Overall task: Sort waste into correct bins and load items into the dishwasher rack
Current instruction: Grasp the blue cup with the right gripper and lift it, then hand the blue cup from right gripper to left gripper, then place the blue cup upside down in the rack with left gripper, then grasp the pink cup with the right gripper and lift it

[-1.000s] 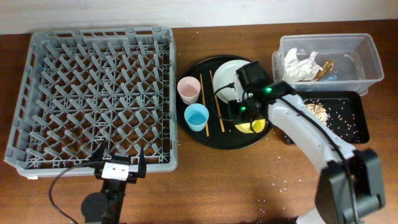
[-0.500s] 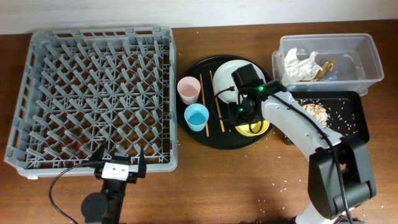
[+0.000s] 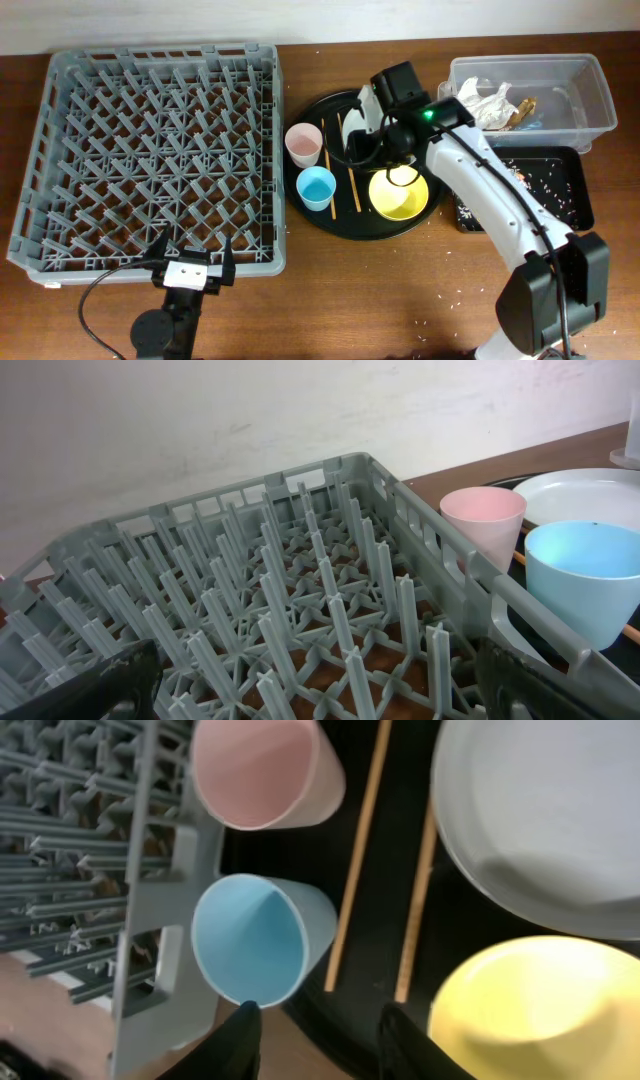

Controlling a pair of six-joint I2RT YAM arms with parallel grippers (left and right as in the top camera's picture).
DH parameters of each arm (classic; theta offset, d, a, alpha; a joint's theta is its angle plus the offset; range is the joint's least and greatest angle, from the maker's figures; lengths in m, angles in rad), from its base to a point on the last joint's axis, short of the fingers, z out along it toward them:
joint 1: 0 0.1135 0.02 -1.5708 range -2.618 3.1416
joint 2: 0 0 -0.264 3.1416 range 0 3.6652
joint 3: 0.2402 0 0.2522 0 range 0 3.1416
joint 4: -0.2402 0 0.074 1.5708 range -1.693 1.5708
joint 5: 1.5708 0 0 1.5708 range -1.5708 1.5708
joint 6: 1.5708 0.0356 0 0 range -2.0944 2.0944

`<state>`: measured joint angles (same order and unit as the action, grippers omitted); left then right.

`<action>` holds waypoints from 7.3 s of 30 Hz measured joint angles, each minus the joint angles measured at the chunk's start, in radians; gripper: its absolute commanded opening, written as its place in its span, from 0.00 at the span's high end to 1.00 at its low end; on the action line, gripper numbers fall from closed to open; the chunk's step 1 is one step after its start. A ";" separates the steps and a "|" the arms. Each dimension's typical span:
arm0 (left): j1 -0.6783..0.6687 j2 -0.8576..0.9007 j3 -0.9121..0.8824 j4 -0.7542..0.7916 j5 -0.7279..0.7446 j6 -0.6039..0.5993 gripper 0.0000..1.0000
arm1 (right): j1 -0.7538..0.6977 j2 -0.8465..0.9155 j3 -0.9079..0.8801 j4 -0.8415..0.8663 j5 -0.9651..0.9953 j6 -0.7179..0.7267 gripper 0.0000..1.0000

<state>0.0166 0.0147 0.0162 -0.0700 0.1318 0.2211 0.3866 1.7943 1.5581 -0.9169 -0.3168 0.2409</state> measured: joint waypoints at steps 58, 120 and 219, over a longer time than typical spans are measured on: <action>0.000 0.008 0.215 -0.177 0.001 -0.223 0.00 | 0.125 0.095 -0.011 0.040 0.115 0.121 0.96; -0.010 1.534 0.950 0.042 1.404 -0.827 0.01 | 0.002 -0.078 -0.129 0.449 -0.609 0.037 0.96; -0.248 1.891 1.705 -1.262 -0.122 -0.407 0.15 | 0.005 -0.028 -0.142 0.461 0.008 0.212 0.20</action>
<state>-0.2314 1.9053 1.7214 -1.3323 0.0101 -0.1864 0.3912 1.7660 1.4166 -0.4561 -0.3084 0.4530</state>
